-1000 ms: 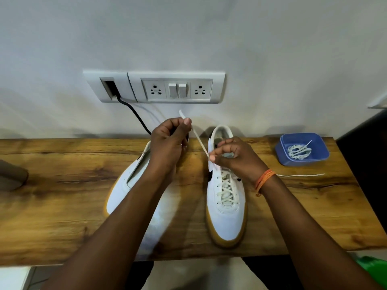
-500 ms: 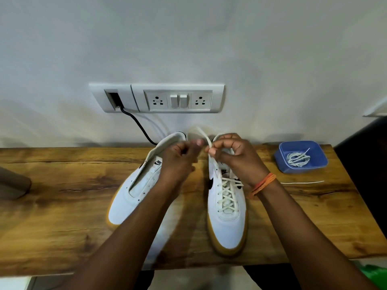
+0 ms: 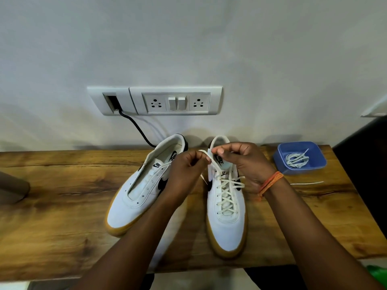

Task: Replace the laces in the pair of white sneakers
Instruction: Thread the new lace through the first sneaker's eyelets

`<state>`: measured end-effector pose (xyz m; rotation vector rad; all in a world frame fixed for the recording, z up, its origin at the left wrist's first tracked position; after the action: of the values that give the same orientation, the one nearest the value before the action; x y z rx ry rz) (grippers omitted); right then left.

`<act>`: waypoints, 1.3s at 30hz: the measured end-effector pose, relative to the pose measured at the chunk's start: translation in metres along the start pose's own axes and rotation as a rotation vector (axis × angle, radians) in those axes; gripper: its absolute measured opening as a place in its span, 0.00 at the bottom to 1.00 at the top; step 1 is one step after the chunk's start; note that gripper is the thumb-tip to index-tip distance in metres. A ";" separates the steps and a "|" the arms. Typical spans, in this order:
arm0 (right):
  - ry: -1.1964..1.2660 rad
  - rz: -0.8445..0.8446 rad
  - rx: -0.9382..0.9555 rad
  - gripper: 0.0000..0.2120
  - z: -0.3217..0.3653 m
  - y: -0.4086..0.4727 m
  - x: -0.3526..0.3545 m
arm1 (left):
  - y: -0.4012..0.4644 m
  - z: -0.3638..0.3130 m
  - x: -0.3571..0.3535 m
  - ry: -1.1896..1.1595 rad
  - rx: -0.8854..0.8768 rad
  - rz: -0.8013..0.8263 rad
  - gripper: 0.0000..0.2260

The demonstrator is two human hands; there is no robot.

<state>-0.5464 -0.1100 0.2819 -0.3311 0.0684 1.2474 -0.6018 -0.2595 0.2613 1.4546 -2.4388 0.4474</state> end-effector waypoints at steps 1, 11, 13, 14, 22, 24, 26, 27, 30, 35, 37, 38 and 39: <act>0.012 0.003 -0.020 0.06 -0.003 0.000 -0.001 | 0.000 0.001 -0.001 0.019 0.006 0.013 0.04; -0.233 -0.132 -0.006 0.07 -0.005 0.002 0.015 | -0.017 0.005 -0.027 -0.037 0.046 0.085 0.06; -0.697 -0.055 0.084 0.15 -0.006 0.005 0.015 | -0.017 0.012 -0.029 -0.043 0.081 0.049 0.08; -0.988 0.006 0.087 0.19 -0.010 0.006 0.013 | -0.017 0.016 -0.027 -0.097 0.146 0.031 0.09; -1.176 0.113 0.023 0.18 -0.021 0.006 0.021 | -0.006 0.031 0.018 -0.399 0.481 -0.265 0.09; -1.114 0.111 0.039 0.17 -0.021 0.006 0.022 | -0.013 0.034 -0.004 -0.316 0.557 -0.075 0.13; -1.094 0.119 0.055 0.17 -0.019 0.006 0.020 | -0.024 0.040 -0.029 -0.276 0.650 0.110 0.17; -1.087 0.122 0.063 0.18 -0.018 0.005 0.018 | -0.028 0.042 -0.038 -0.283 0.661 0.129 0.18; -1.084 0.130 0.089 0.17 -0.014 0.002 0.014 | -0.026 0.044 -0.040 -0.274 0.554 0.024 0.10; -1.084 0.166 0.094 0.12 -0.011 -0.001 0.015 | -0.017 0.047 -0.028 -0.321 0.562 -0.068 0.07; -1.083 0.162 0.075 0.11 -0.013 0.000 0.019 | -0.017 0.053 -0.029 -0.399 0.672 -0.045 0.08; -1.068 0.144 0.072 0.12 -0.014 0.001 0.021 | -0.018 0.055 -0.031 -0.431 0.726 -0.009 0.09; -1.028 0.105 0.075 0.13 -0.014 0.002 0.025 | -0.019 0.057 -0.032 -0.455 0.779 0.038 0.09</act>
<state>-0.5387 -0.0905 0.2625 0.4071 -0.7528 1.3883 -0.5742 -0.2643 0.1994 1.9696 -2.7914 1.3161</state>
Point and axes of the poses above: each hand's wrist, its own y-axis towards the middle knuckle, its own x-axis out of the back of the hand, z = x × y, the point moved 6 cm from there along y, towards the middle knuckle, and after that the axes turned 13 degrees about y, right-handed, at the moved point
